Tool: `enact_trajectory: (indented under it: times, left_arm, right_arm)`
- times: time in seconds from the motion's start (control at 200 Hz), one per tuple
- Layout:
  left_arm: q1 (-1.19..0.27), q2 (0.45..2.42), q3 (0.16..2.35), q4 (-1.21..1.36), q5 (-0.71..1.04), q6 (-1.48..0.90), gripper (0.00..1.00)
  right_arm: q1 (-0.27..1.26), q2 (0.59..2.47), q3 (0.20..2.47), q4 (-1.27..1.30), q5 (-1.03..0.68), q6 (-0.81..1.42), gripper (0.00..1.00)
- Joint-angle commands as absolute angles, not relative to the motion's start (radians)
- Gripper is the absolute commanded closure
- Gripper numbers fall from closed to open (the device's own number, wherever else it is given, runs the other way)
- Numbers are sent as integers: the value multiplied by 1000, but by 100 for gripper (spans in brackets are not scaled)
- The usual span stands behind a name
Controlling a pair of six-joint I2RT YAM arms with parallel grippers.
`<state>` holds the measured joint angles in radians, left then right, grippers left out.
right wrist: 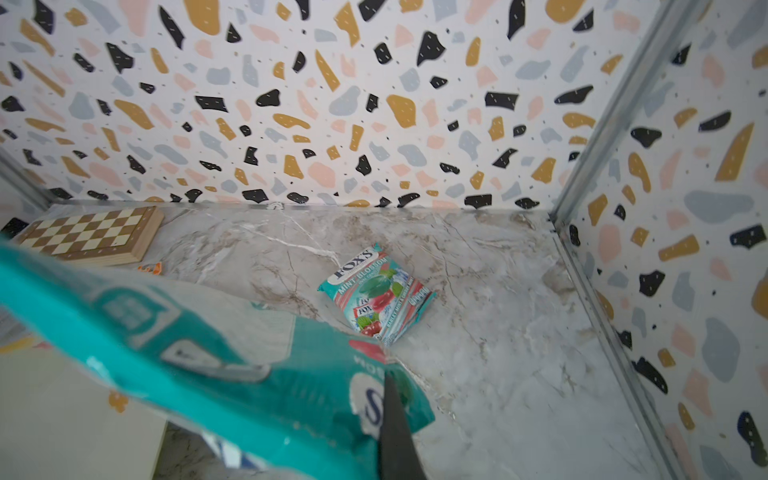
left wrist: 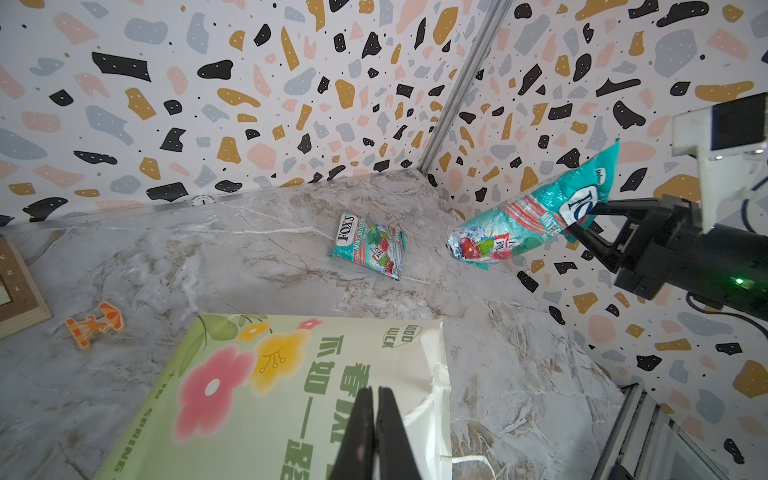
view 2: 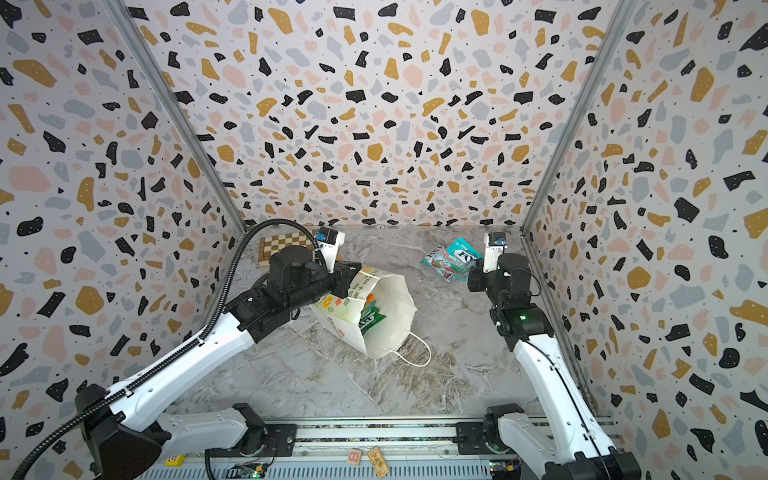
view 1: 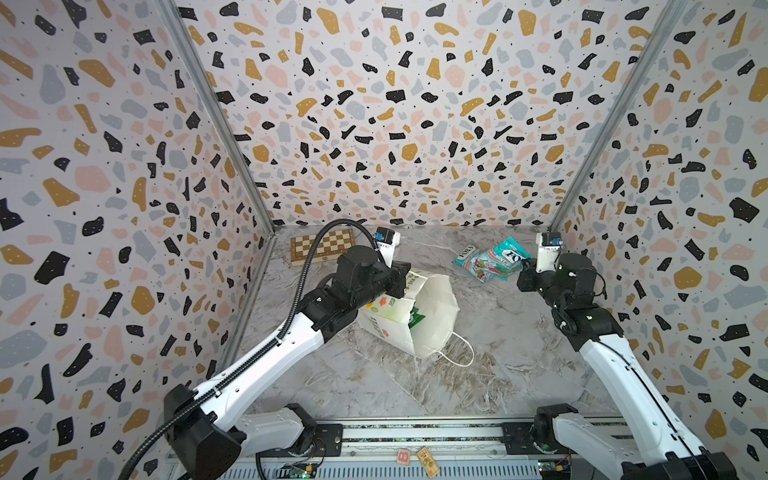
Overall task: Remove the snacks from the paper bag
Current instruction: 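Carry the teal packet beside the first one and lower it onto the table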
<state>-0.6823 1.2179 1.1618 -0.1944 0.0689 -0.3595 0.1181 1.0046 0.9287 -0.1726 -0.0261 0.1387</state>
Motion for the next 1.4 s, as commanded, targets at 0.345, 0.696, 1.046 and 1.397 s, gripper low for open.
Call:
enact_trajectory:
  times: [0.345,0.696,1.046,1.397]
  left_arm:
    - [-686,1209,1175,-159,71,-355,100]
    - [-686,1206,1173,-158,72,-347,100]
    - [-686,1199,1170,-168,63,-339,100]
    - [-686,1189,1166,-170,60,-342,100]
  right_arm:
    - [-84,1183,878,40,-283,314,100]
    - [-263,1397,706,370,-469,476,100]
    - [-324,1534,585,539,-485,584,100]
    - [-324,1588,609,512,-522,572,100]
